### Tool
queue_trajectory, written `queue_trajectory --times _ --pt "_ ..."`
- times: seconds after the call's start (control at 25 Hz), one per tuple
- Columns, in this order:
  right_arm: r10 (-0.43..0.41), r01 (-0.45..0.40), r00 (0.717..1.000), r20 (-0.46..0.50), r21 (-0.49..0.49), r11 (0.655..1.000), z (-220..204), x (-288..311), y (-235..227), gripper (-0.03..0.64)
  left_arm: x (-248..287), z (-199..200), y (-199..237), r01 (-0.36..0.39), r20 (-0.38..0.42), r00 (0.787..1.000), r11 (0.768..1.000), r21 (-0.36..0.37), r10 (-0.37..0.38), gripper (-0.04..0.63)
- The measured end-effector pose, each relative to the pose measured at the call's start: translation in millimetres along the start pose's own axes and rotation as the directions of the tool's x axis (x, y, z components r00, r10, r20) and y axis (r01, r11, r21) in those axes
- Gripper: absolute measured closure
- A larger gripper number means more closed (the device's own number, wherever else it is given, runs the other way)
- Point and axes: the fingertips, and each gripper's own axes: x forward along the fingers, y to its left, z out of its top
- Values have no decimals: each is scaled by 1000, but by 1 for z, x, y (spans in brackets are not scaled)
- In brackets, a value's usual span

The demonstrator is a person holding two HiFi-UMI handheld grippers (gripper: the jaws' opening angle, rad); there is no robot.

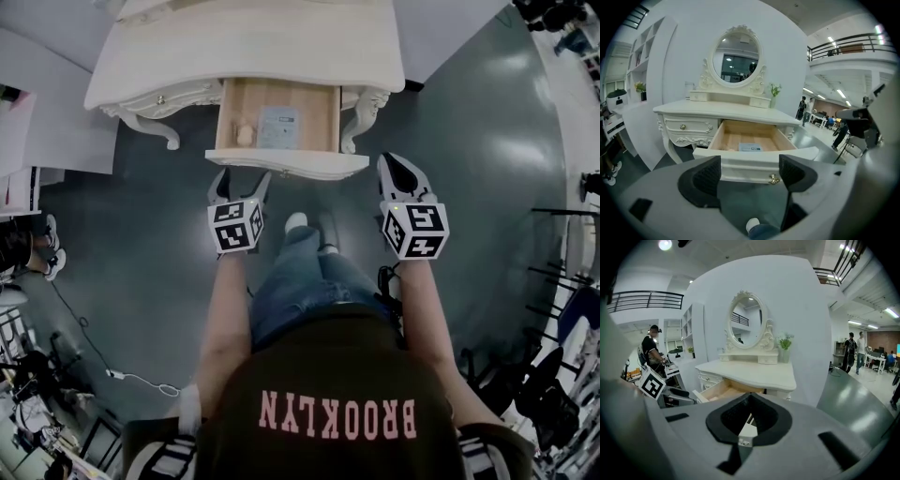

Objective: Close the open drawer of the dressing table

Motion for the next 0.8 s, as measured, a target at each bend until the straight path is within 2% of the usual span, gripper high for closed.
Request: queue_trajectory --times 0.4,0.8 --pt "-38 39 999 -22 6 999 -8 17 -1 620 31 -24 14 19 -77 997 1000 18 -17 239" --pt "-70 71 997 -43 19 997 -18 26 -1 620 50 -30 24 13 -115 993 999 49 -7 239"
